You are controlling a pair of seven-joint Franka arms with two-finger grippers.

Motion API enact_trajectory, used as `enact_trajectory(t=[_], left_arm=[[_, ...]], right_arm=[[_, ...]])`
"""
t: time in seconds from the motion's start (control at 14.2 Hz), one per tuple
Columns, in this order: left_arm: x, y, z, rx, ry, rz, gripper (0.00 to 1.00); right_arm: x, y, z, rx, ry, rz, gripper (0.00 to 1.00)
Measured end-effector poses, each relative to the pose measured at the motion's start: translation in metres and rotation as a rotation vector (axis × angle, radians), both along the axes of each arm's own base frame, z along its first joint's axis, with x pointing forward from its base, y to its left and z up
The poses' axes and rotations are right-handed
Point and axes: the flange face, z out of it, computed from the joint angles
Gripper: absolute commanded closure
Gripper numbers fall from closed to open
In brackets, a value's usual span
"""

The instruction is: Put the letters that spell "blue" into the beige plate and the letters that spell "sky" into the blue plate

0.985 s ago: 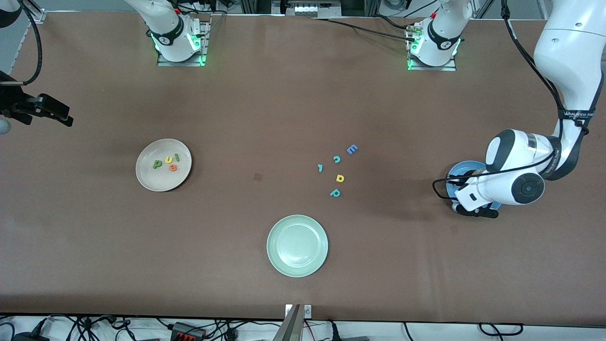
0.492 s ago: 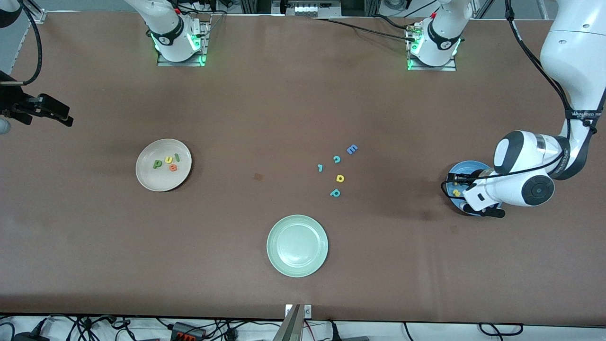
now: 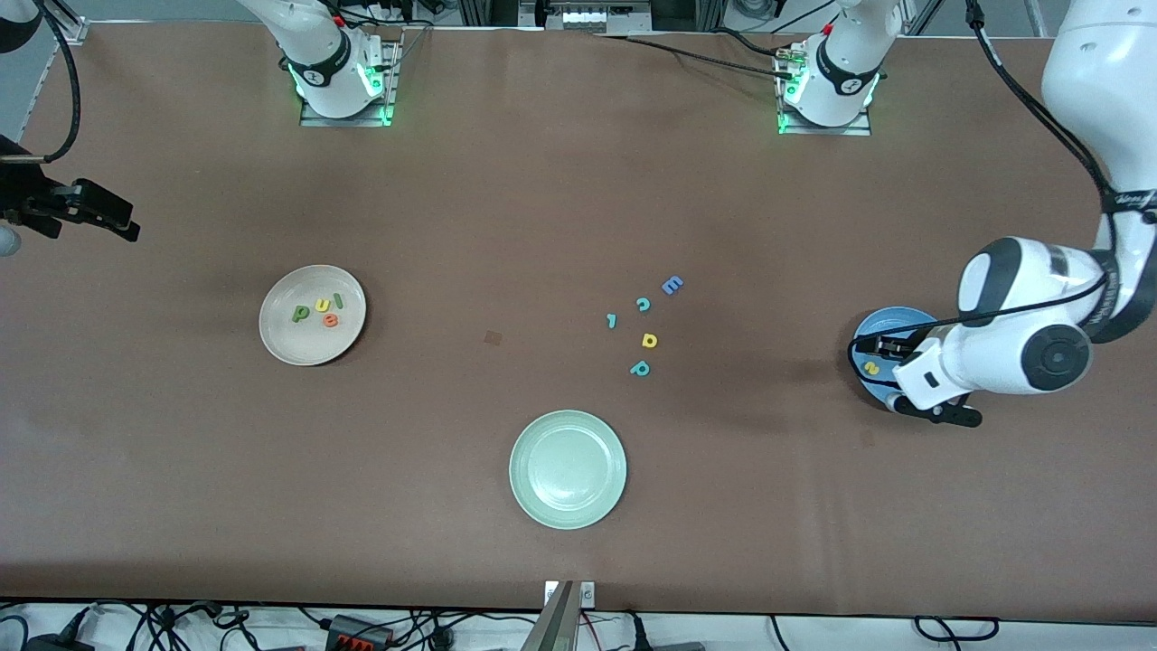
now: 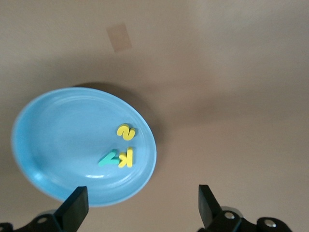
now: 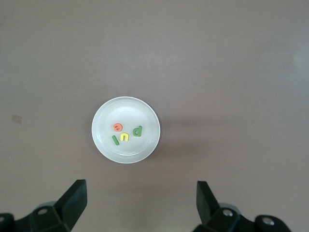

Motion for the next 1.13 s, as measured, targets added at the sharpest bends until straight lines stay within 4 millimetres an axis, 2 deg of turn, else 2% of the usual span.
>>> enact_trajectory(t=[0.14, 0.28, 0.42, 0.63, 0.84, 1.13], left_arm=[[0.008, -0.001, 0.036, 0.009, -0.032, 0.003, 0.0], [0.016, 0.011, 0.068, 0.017, -0.061, 0.027, 0.0], [0.014, 0.022, 0.106, 0.035, -0.044, 0.046, 0.0], [0.003, 0.018, 0.17, 0.049, -0.045, 0.05, 0.0], [-0.014, -0.001, 0.226, 0.041, -0.097, 0.073, 0.0], [-0.039, 0.001, 0.267, 0.051, -0.194, 0.15, 0.0]], right_arm=[[0.0, 0.0, 0.0, 0.0, 0.0, 0.0, 0.0], [0.0, 0.0, 0.0, 0.0, -0.001, 0.0, 0.0], [0.0, 0.0, 0.001, 0.0, -0.002, 0.0, 0.0], [-0.001, 0.0, 0.004, 0.0, -0.006, 0.0, 0.0], [-0.003, 0.0, 0.006, 0.0, -0.009, 0.0, 0.0], [-0.003, 0.0, 0.007, 0.0, -0.009, 0.0, 0.0]])
